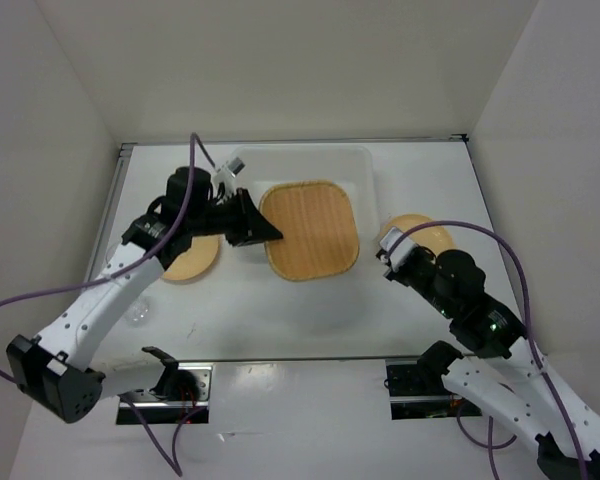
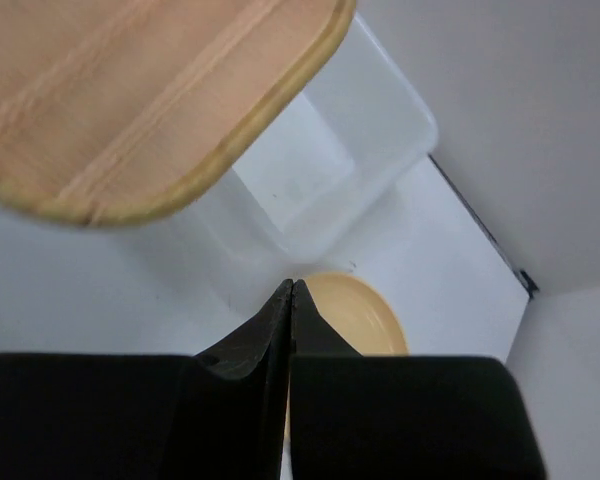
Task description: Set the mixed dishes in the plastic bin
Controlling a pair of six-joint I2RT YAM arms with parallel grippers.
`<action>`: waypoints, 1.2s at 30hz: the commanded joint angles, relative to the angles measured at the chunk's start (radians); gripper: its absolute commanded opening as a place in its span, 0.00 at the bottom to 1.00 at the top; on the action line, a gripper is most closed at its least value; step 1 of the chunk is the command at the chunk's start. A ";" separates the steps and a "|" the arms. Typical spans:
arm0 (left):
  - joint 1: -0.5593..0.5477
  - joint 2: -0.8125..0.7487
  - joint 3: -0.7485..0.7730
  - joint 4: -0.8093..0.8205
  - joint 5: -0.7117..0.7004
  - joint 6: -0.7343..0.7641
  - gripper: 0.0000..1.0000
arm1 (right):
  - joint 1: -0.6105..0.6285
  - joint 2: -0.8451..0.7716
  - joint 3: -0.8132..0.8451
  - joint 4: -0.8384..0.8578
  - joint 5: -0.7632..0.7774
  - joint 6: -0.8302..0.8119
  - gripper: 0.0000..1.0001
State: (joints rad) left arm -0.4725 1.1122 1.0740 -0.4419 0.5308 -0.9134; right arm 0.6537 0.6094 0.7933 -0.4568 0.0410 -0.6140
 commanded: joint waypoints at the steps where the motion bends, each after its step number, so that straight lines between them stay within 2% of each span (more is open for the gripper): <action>1: 0.056 0.169 0.212 0.002 0.087 0.054 0.00 | 0.000 -0.103 -0.107 0.055 0.190 0.120 0.00; 2: 0.072 0.222 0.324 -0.020 0.087 0.106 0.00 | 0.000 -0.118 -0.117 0.064 0.219 0.131 0.00; 3: 0.089 0.330 0.377 -0.040 0.087 0.134 0.00 | 0.000 -0.128 -0.127 0.064 0.243 0.147 0.00; 5: 0.133 0.437 0.525 -0.090 0.087 0.201 0.00 | -0.011 -0.128 -0.146 0.101 0.279 0.172 0.00; 8: 0.184 0.641 0.688 -0.155 0.100 0.249 0.00 | -0.025 -0.154 -0.175 0.122 0.280 0.163 0.02; 10: 0.198 0.805 0.881 -0.251 0.081 0.298 0.00 | -0.035 -0.165 -0.175 0.122 0.270 0.163 0.02; 13: 0.198 0.989 1.047 -0.332 0.081 0.333 0.00 | -0.046 -0.186 -0.184 0.122 0.261 0.163 0.03; 16: 0.198 1.144 1.283 -0.434 0.066 0.363 0.00 | -0.046 -0.197 -0.184 0.122 0.234 0.154 0.03; 17: 0.189 1.223 1.414 -0.463 0.066 0.363 0.00 | -0.046 -0.197 -0.184 0.122 0.234 0.154 0.03; 21: 0.180 1.374 1.650 -0.578 0.100 0.375 0.00 | -0.046 -0.208 -0.184 0.122 0.234 0.154 0.03; 31: 0.109 1.535 1.754 -0.610 0.110 0.375 0.00 | -0.046 -0.226 -0.193 0.122 0.234 0.154 0.04; 36: 0.078 1.647 1.972 -0.669 0.095 0.341 0.00 | -0.046 -0.235 -0.193 0.122 0.234 0.145 0.04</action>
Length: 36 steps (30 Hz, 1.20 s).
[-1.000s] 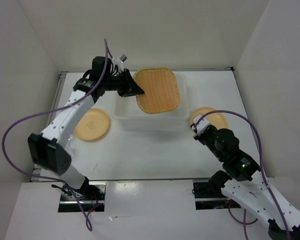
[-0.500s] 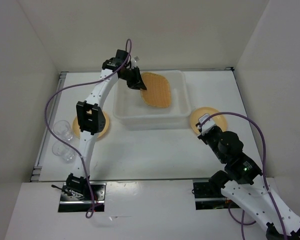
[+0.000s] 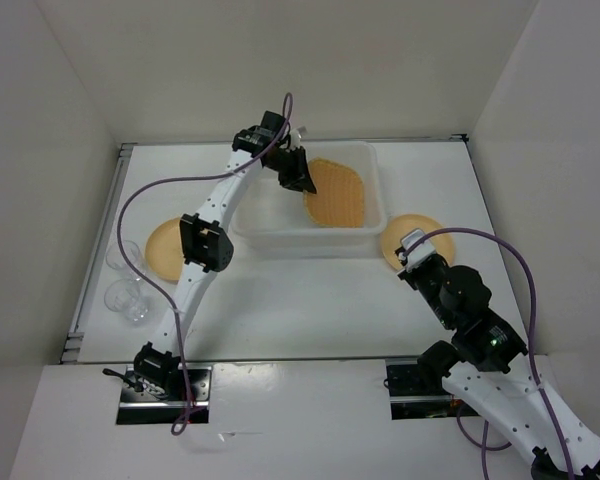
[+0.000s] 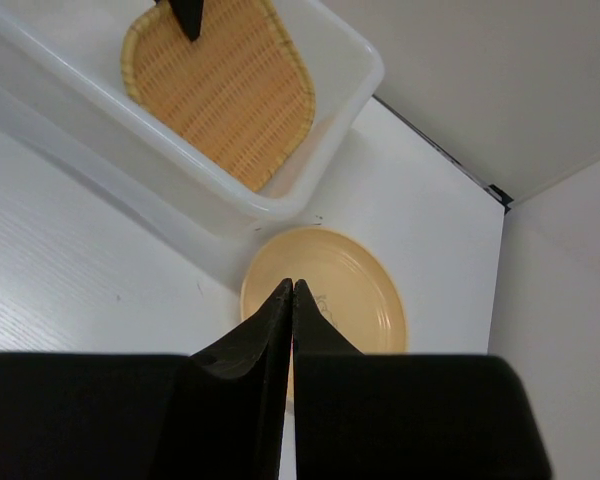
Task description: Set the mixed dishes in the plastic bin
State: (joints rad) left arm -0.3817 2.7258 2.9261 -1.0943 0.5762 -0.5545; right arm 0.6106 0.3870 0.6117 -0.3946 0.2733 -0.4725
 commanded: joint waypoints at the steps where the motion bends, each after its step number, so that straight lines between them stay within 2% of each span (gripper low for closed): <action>1: -0.013 0.076 0.157 -0.042 0.050 -0.033 0.00 | -0.003 -0.013 -0.012 0.069 0.001 0.003 0.04; 3: -0.013 0.107 0.208 -0.053 0.027 -0.048 0.00 | -0.003 -0.013 -0.012 0.069 0.001 0.003 0.04; 9: -0.022 0.129 0.208 -0.062 -0.006 -0.048 0.02 | -0.003 -0.013 -0.021 0.069 0.001 0.003 0.05; 11: -0.022 0.129 0.208 -0.072 -0.015 -0.048 0.16 | -0.003 -0.004 -0.021 0.069 0.001 0.003 0.07; 13: -0.022 0.138 0.208 -0.072 -0.015 -0.048 0.35 | -0.003 -0.004 -0.021 0.069 0.001 0.003 0.10; 14: -0.022 0.138 0.208 -0.072 -0.015 -0.048 0.50 | -0.003 -0.004 -0.021 0.069 0.010 0.003 0.15; 16: -0.022 0.138 0.208 -0.061 -0.015 -0.048 0.60 | -0.003 -0.004 -0.021 0.069 0.010 0.003 0.21; 17: -0.022 0.138 0.208 -0.061 -0.015 -0.048 0.67 | -0.003 -0.004 -0.021 0.069 0.020 0.003 0.27; 20: -0.022 0.138 0.208 -0.061 -0.015 -0.039 0.71 | -0.003 0.006 -0.021 0.069 0.020 0.012 0.32; 22: -0.031 0.138 0.208 -0.061 -0.015 -0.039 0.79 | -0.003 0.006 -0.021 0.069 0.020 0.012 0.39; 25: -0.031 0.111 0.208 -0.061 -0.054 -0.039 0.91 | -0.003 0.006 -0.021 0.082 0.029 0.026 0.65; 27: -0.031 0.097 0.208 -0.061 -0.064 -0.039 1.00 | -0.003 0.006 -0.032 0.092 0.064 0.040 0.95; 28: -0.020 0.083 0.208 -0.061 -0.084 -0.048 1.00 | -0.003 0.015 -0.032 0.105 0.075 0.049 0.98; 33: -0.011 0.029 0.208 -0.070 -0.140 -0.058 1.00 | -0.012 0.024 -0.032 0.114 0.084 0.081 0.98; 36: -0.011 0.005 0.208 -0.120 -0.240 -0.058 1.00 | -0.047 0.044 -0.021 0.105 0.095 0.110 0.98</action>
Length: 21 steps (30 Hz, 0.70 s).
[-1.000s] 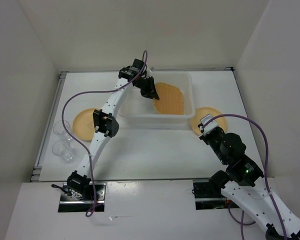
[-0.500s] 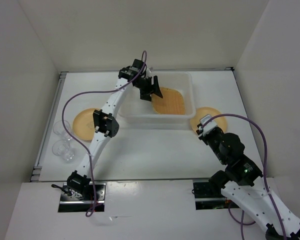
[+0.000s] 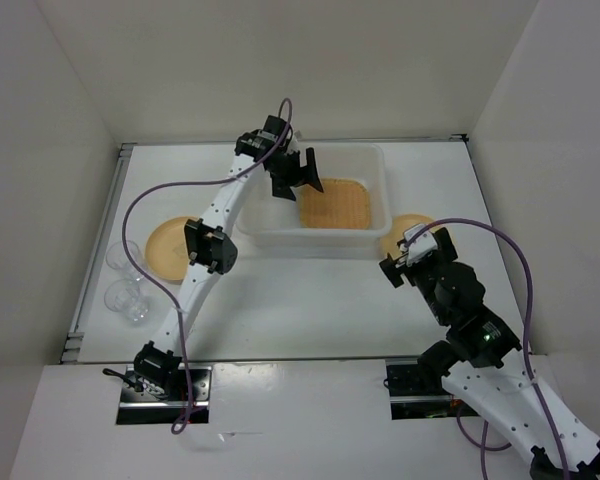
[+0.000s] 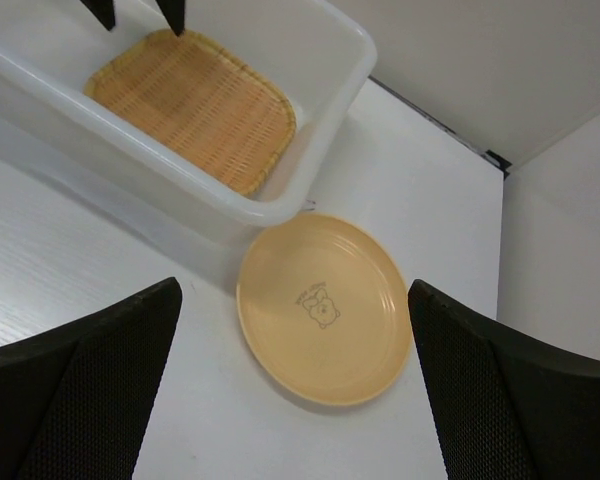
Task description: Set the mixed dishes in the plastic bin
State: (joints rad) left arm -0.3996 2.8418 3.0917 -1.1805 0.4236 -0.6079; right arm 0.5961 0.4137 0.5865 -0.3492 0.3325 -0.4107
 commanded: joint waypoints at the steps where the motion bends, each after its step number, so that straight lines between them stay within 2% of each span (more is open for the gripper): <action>1: 0.007 -0.128 0.042 -0.074 -0.136 -0.004 1.00 | -0.042 0.031 0.016 0.049 0.036 0.049 0.98; 3: 0.016 -0.163 0.042 -0.099 -0.173 -0.015 1.00 | -0.053 0.062 0.059 0.015 0.025 0.073 0.98; 9: 0.016 -0.335 0.042 -0.119 -0.310 -0.024 1.00 | -0.186 0.354 0.288 -0.134 0.123 0.190 0.98; 12: 0.016 -0.435 0.042 -0.119 -0.368 0.000 1.00 | -0.393 0.491 0.403 -0.189 -0.092 0.155 0.98; 13: 0.016 -0.458 0.030 -0.119 -0.378 0.000 1.00 | -0.457 0.532 0.429 -0.218 -0.272 0.141 0.98; 14: 0.016 -0.502 0.007 -0.119 -0.378 0.013 1.00 | -0.576 0.633 0.476 -0.276 -0.339 0.150 0.98; 15: 0.016 -0.521 -0.005 -0.119 -0.378 0.013 1.00 | -0.623 0.686 0.495 -0.298 -0.381 0.170 0.98; 18: -0.011 -0.611 -0.089 -0.119 -0.431 0.037 1.00 | -0.682 0.789 0.518 -0.313 -0.424 0.210 0.98; 21: -0.033 -0.696 -0.221 -0.119 -0.477 0.056 1.00 | -0.682 0.825 0.483 -0.281 -0.460 0.188 0.98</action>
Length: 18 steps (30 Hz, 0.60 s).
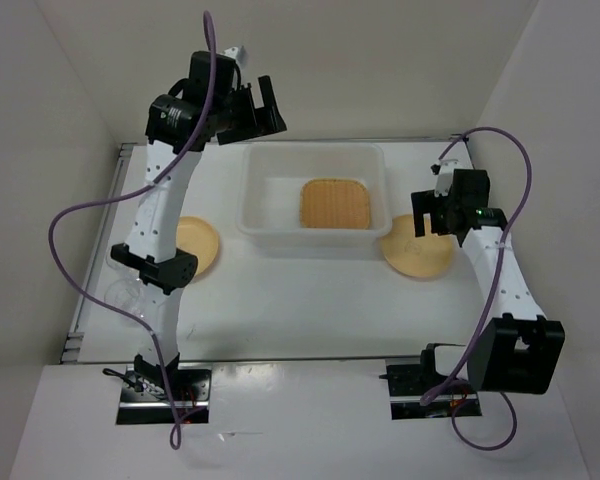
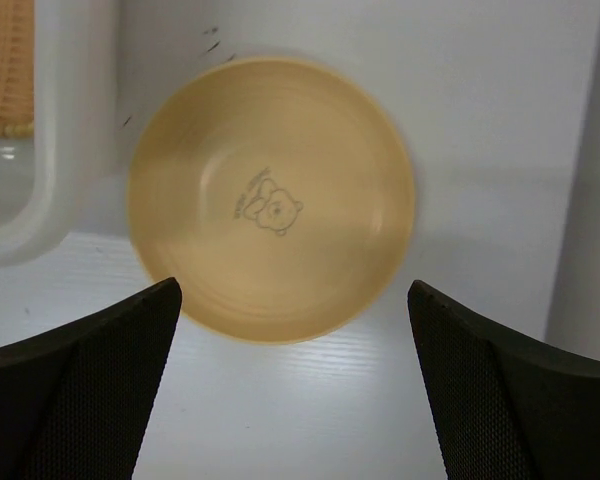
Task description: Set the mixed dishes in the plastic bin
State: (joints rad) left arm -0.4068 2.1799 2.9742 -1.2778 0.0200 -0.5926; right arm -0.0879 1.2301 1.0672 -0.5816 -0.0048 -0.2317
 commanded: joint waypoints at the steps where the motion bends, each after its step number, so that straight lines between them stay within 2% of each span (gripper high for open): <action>1: -0.026 -0.054 -0.141 -0.022 -0.084 0.050 1.00 | 0.002 0.029 -0.009 -0.037 -0.123 0.009 0.98; 6: -0.072 -0.196 -0.293 -0.022 -0.195 0.059 1.00 | -0.107 0.169 -0.018 -0.026 -0.176 -0.027 0.98; 11: -0.096 -0.379 -0.461 -0.005 -0.368 0.059 1.00 | -0.118 0.229 0.007 -0.017 -0.213 -0.080 0.98; 13: -0.096 -0.490 -0.642 0.024 -0.393 0.016 1.00 | -0.139 0.247 0.007 0.002 -0.213 -0.109 0.98; 15: -0.096 -0.592 -0.823 0.147 -0.355 0.007 1.00 | -0.148 0.269 0.007 0.002 -0.222 -0.130 0.98; 16: -0.096 -0.699 -1.015 0.194 -0.333 -0.012 1.00 | -0.148 0.278 0.007 0.002 -0.234 -0.144 0.98; 18: -0.069 -0.837 -1.179 0.309 -0.272 -0.039 1.00 | -0.148 0.278 -0.003 0.012 -0.224 -0.155 0.98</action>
State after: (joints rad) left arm -0.4973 1.4963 1.9537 -1.1305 -0.2806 -0.5838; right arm -0.2272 1.5009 1.0546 -0.6033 -0.2066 -0.3401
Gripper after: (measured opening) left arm 0.995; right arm 0.983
